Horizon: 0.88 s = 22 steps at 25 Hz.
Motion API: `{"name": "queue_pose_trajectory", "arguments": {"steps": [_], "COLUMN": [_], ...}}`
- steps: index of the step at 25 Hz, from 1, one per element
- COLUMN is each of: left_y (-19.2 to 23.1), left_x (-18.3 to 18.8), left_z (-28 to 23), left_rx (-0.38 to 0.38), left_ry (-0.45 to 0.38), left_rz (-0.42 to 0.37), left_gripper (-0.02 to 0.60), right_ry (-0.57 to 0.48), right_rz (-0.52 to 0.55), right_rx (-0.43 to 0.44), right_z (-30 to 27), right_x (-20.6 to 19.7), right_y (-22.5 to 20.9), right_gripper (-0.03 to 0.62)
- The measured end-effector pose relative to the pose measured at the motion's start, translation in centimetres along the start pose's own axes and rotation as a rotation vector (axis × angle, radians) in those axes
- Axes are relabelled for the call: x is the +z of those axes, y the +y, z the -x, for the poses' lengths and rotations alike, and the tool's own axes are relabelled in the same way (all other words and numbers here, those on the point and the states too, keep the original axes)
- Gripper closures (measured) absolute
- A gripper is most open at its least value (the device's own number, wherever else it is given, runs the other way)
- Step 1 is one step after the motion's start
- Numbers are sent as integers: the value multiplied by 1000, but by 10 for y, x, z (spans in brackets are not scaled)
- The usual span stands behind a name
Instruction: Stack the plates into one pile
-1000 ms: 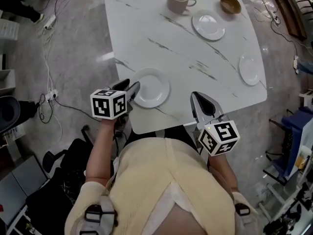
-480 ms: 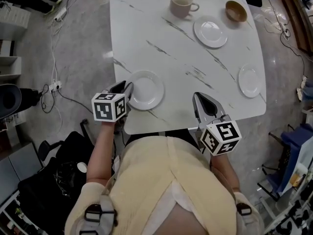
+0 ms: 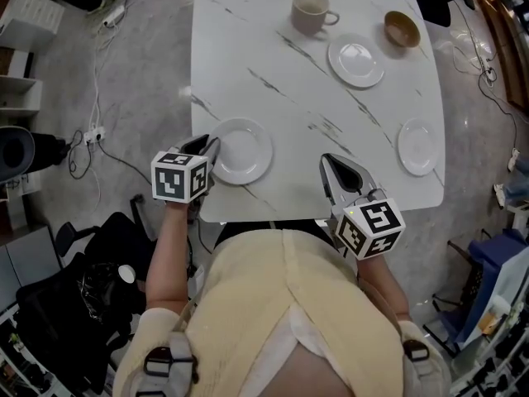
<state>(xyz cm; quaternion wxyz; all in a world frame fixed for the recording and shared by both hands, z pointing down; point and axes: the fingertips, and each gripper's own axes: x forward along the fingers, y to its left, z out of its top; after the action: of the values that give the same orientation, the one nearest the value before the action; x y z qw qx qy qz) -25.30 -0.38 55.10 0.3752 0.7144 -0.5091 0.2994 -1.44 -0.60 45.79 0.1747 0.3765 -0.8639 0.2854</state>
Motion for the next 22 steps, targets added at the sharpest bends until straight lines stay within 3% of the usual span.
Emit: {"name": "queue_pose_trajectory", "arguments": {"steps": [5,10,18,19,20,22], "left_y": [-13,-23,-33,-34,-36,-40], "left_x": [0,7,16,17,18,19], "left_z": [15,25,44,46,49,53], "left_rx": [-9,-59,-149,-167,-186,-226], "left_ry": [-48,-90,-172,-185,-197,-219], "left_rz": [8,-11,-48,-42,-34,-16], "left_gripper": [508,526,543,546,549,555], "right_ry": [2,-2,-12,-9,-4,6], "right_rz": [41,82,141,138,137,138], "right_rx": [36,94,120,127,135,136], "right_z": [1,-9,-10,-11,-12,-13], "right_x": [3,2,7,7,6,3], "right_y": [5,20,41,42,42,41], "right_gripper": [591,591,589,583,498,480]}}
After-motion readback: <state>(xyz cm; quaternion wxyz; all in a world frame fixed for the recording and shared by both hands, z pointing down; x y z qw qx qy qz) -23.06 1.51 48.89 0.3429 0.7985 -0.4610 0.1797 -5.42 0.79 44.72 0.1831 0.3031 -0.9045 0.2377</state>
